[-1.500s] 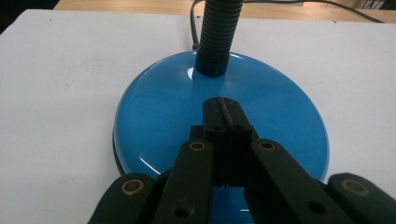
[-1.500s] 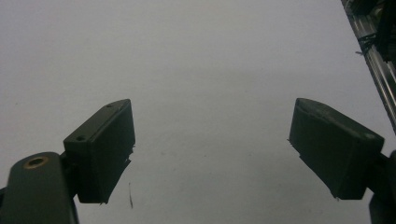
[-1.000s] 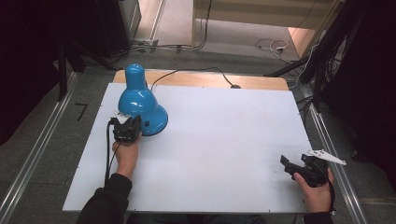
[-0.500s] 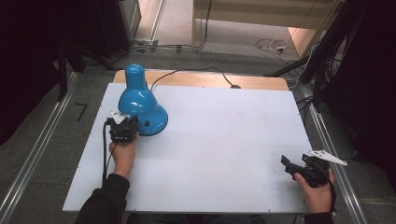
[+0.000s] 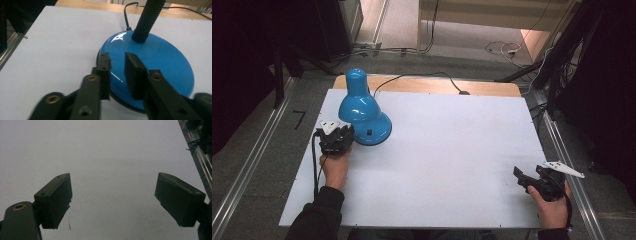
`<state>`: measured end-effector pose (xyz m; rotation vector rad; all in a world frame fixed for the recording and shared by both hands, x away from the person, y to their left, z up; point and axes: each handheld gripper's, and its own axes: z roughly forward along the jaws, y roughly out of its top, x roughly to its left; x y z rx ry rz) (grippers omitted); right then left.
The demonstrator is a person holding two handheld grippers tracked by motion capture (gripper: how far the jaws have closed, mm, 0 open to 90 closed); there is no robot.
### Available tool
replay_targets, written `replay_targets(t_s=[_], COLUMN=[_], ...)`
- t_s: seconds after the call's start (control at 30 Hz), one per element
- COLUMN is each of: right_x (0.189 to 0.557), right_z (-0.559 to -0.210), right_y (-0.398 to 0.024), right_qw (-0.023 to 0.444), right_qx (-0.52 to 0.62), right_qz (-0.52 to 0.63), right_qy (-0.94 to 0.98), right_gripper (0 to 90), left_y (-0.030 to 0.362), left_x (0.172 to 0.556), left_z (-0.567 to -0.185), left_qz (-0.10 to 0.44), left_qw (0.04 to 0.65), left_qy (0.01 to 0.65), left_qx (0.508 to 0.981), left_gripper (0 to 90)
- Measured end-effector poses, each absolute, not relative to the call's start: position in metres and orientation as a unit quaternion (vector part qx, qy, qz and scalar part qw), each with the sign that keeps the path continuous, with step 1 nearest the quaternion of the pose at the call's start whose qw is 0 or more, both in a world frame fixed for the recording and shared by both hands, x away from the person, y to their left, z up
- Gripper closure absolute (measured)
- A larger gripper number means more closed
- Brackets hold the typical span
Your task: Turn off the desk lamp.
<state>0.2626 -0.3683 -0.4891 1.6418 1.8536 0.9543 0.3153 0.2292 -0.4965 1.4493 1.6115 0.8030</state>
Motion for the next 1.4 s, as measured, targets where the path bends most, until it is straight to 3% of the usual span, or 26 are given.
replay_targets(t_s=[0.3,0.57,1.4], right_x=[0.262,0.262,0.261], right_z=[-0.489,-0.489,-0.489], right_y=[-0.369,-0.369,-0.37], right_qw=[0.241,0.242,0.241], right_qx=[0.603,0.603,0.604], right_qz=[0.35,0.348,0.349], right_qy=[0.676,0.676,0.675], right_gripper=[13.1,13.1,13.1], left_y=[0.239,0.242,0.242], left_x=[0.308,0.3,0.269], left_z=[-0.494,-0.492,-0.489], left_qz=[0.315,0.316,0.306], left_qw=[0.407,0.4,0.402], left_qy=[0.637,0.637,0.624], left_qx=[0.574,0.579,0.596], left_gripper=[56.8,39.0,28.0])
